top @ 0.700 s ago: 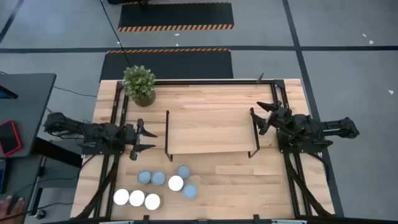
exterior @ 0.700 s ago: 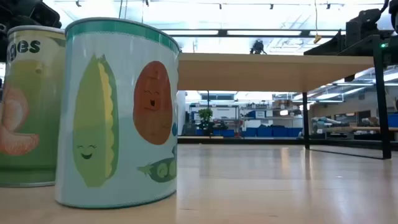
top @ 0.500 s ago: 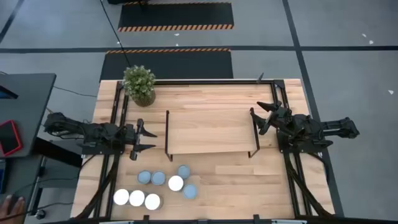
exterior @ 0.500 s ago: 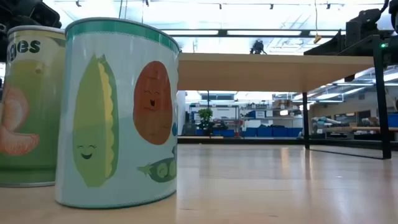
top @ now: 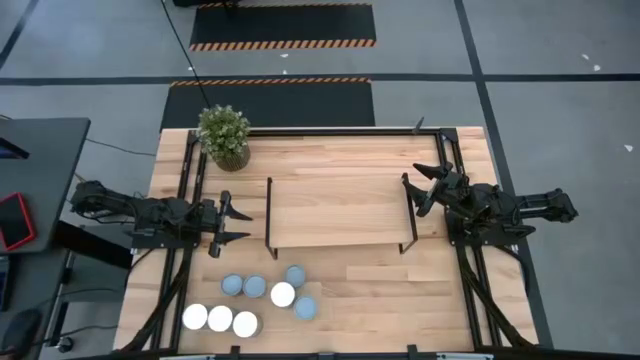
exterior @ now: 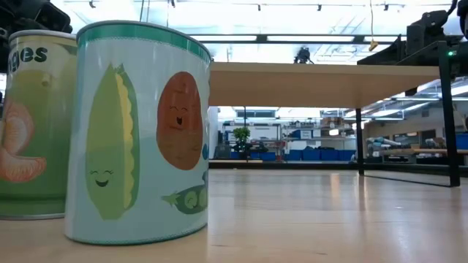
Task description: Pick and place cans onto a shelf
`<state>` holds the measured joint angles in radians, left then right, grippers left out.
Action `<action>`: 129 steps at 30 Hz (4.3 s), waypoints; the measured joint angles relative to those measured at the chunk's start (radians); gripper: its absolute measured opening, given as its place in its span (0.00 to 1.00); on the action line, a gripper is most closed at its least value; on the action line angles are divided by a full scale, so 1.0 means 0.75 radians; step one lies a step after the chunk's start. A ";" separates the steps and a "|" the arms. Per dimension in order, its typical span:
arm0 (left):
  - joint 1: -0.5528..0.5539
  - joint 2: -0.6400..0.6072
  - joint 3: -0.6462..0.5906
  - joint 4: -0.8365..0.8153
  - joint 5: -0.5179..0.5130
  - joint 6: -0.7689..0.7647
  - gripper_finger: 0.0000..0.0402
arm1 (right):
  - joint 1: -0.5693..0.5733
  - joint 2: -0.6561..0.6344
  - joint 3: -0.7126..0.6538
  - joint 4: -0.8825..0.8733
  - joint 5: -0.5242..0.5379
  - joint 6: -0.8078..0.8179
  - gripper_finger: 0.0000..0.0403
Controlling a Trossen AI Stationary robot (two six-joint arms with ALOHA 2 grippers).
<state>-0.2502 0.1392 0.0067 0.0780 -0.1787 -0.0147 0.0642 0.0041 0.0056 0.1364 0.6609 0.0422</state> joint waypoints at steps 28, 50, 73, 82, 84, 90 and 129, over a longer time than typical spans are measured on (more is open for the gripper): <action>0.000 0.000 0.000 0.000 0.000 0.000 0.51 | 0.000 0.000 0.000 0.000 0.000 0.000 0.86; 0.000 -0.001 0.000 0.516 -0.156 -0.193 0.51 | -0.002 0.000 0.000 0.142 0.001 -0.075 0.86; 0.000 0.000 0.000 0.528 -0.156 -0.269 0.51 | -0.002 0.001 0.060 0.206 -0.178 -0.025 0.86; 0.000 0.006 0.001 0.410 -0.233 -0.294 0.51 | -0.002 0.089 0.119 0.204 -0.278 -0.025 0.86; 0.000 0.006 0.001 0.372 -0.195 -0.285 0.51 | -0.002 0.128 0.129 0.214 -0.290 -0.022 0.86; -0.001 0.013 0.001 0.347 0.010 -0.174 0.51 | -0.001 0.282 0.172 0.247 -0.310 0.013 0.86; -0.380 0.899 0.931 -0.642 -0.065 -0.777 0.72 | 0.140 1.062 0.567 0.302 -0.480 -0.176 0.86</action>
<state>-0.5353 0.8137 0.7046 -0.4036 -0.2275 -0.5977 0.1692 0.8003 0.4305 0.3627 0.3006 -0.0901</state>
